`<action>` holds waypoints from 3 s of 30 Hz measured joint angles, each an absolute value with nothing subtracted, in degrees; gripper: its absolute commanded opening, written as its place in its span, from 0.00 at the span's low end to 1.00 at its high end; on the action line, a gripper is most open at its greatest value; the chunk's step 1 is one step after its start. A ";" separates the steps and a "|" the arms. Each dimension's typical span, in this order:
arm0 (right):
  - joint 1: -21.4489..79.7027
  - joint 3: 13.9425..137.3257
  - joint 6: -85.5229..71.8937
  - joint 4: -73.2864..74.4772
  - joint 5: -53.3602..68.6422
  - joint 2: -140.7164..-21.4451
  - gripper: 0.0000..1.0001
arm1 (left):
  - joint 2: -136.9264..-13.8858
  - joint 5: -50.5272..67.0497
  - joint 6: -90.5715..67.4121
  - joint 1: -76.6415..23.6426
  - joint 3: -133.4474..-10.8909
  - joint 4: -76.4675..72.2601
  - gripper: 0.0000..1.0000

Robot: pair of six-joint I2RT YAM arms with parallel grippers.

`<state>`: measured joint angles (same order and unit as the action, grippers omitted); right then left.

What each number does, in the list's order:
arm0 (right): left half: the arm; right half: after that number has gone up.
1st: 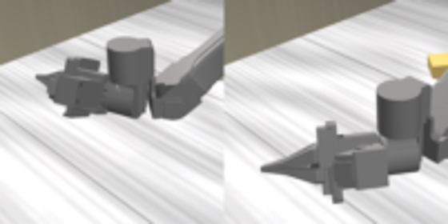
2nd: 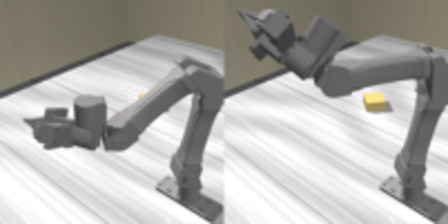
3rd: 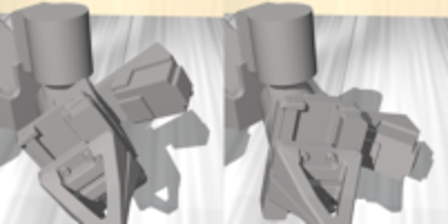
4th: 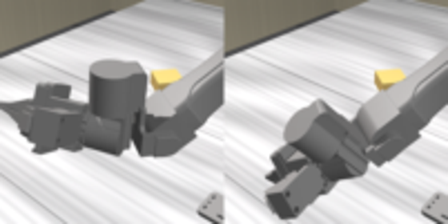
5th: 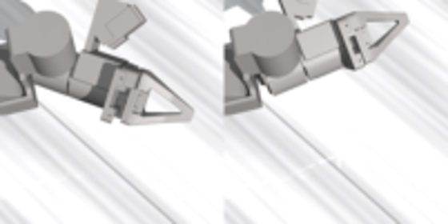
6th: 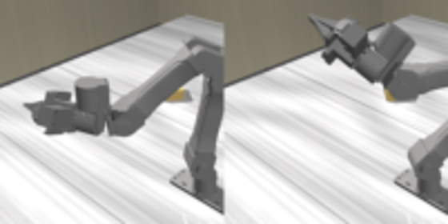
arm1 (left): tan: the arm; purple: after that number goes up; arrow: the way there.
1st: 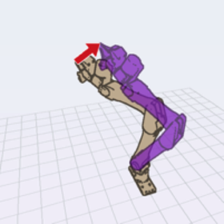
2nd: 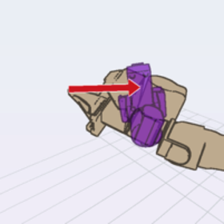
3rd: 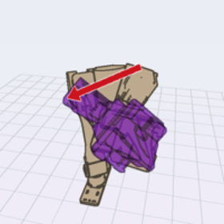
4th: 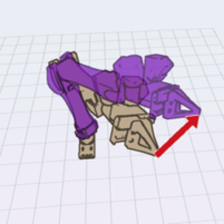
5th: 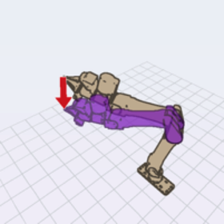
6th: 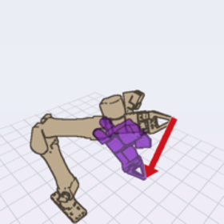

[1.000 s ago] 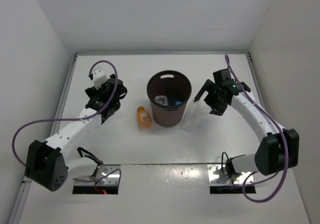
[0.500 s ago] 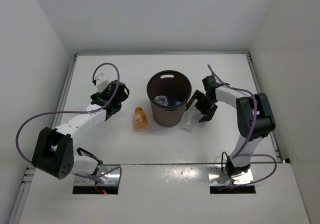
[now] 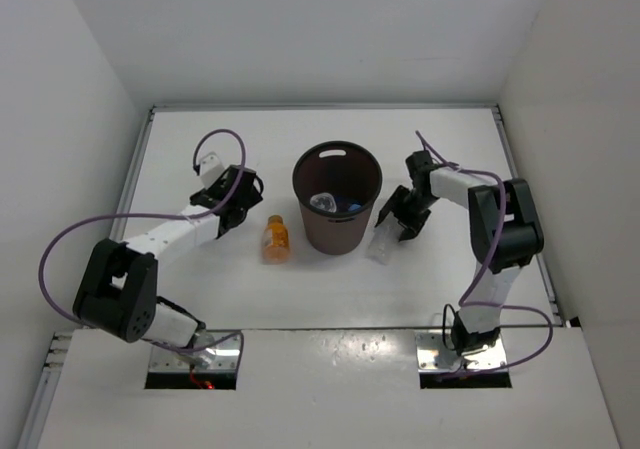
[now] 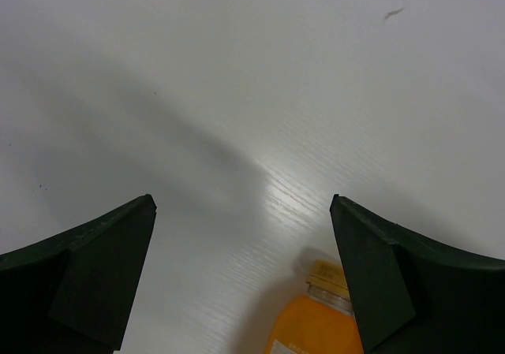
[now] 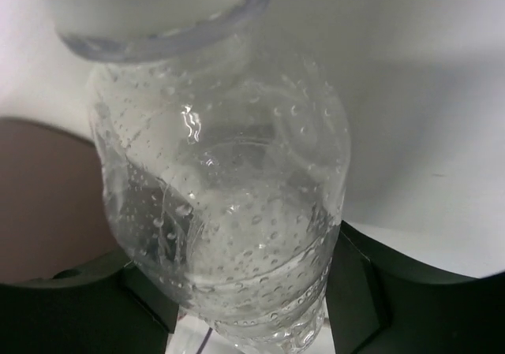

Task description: Put the plastic bottles in the bin

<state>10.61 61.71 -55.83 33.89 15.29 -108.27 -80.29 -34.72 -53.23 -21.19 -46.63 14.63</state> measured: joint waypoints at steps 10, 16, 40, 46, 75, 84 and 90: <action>5.08 72.44 -52.45 44.51 -3.46 -96.99 0.23 | -84.60 -33.19 -53.04 -21.19 -49.82 14.46 1.00; 5.15 86.19 -49.21 43.59 -6.96 -84.97 0.23 | -85.08 -33.47 -52.10 -21.37 -50.96 14.11 1.00; 28.05 93.71 -30.30 33.08 5.52 -86.24 0.30 | -85.95 -35.38 -46.76 -23.92 -52.88 15.31 1.00; 32.64 89.95 -28.49 32.51 1.69 -87.37 0.38 | -86.17 -35.24 -46.78 -24.14 -52.86 15.53 1.00; 36.51 104.12 -25.67 29.85 -16.56 -86.52 1.00 | -84.99 -30.74 -48.64 -25.41 -47.31 14.85 1.00; 36.45 95.44 -26.85 28.36 -18.94 -76.12 1.00 | -82.26 -23.90 -49.45 -25.85 -42.22 9.87 1.00; 36.42 92.07 -27.27 29.19 -19.03 -76.14 1.00 | -79.72 -18.41 -49.36 -26.41 -38.26 2.57 1.00</action>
